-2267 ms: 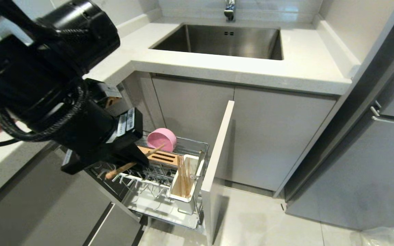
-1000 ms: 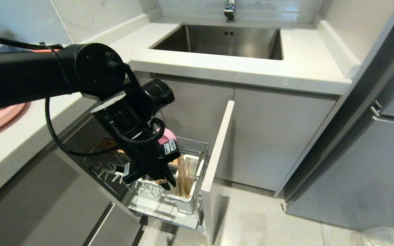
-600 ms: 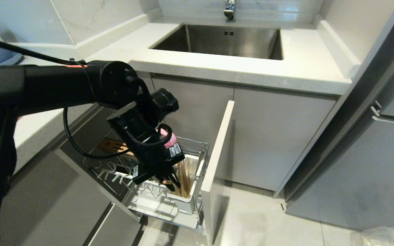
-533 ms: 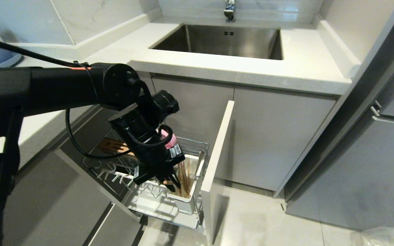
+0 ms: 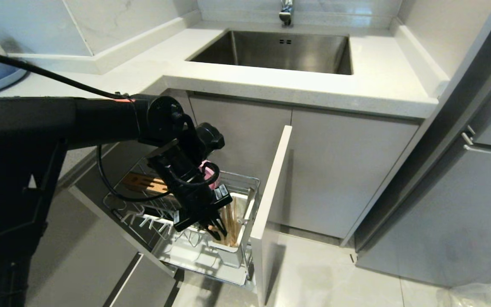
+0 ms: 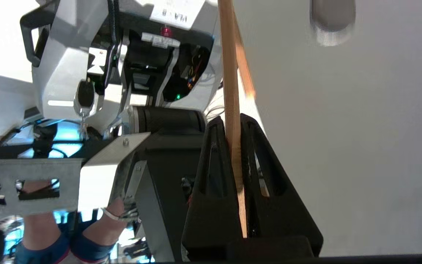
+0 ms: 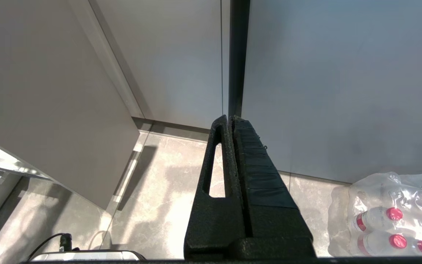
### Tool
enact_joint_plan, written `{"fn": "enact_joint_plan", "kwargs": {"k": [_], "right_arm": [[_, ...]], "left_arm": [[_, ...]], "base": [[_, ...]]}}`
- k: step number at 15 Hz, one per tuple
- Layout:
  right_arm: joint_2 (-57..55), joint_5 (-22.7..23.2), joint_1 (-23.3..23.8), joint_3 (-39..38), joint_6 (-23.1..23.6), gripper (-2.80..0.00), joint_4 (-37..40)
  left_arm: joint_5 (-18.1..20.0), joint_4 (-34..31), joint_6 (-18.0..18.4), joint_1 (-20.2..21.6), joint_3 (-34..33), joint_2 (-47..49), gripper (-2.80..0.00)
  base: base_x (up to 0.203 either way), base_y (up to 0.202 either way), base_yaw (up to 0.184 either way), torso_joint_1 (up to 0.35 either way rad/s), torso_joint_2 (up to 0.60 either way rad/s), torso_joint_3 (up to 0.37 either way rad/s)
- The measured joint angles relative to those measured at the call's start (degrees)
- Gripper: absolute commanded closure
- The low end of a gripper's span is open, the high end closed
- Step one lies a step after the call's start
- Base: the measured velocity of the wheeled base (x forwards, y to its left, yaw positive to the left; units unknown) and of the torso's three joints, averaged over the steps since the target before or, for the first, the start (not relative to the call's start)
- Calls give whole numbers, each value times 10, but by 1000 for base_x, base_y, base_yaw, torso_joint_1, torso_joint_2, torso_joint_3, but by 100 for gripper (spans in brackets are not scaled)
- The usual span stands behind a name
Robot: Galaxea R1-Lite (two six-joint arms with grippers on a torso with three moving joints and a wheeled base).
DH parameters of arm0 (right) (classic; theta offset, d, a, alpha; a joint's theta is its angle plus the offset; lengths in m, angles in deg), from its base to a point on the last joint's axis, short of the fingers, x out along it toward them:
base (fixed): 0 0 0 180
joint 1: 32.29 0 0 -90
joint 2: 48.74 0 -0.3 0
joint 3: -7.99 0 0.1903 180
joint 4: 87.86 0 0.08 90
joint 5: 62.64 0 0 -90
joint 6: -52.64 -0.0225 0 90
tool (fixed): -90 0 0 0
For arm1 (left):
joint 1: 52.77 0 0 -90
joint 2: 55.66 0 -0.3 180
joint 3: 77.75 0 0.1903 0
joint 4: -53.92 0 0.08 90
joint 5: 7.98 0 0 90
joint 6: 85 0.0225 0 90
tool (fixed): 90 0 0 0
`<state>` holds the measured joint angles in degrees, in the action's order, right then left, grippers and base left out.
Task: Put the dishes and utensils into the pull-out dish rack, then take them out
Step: Pick up the chopsticks and place it in the cupboard
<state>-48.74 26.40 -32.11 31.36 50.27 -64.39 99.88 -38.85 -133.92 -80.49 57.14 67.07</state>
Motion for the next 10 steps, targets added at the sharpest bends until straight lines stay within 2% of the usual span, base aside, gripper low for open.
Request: {"fn": "enact_joint_plan", "kwargs": {"k": [8,10], "right_arm": [[0,0,0,0,0,0,0],[0,0,0,0,0,0,0]], "left_arm": [[6,22,0,16,0,35,0],[31,31,0,19,0,42,0]], "base": [[0,0,0,0,0,0],[0,0,0,0,0,0]]}}
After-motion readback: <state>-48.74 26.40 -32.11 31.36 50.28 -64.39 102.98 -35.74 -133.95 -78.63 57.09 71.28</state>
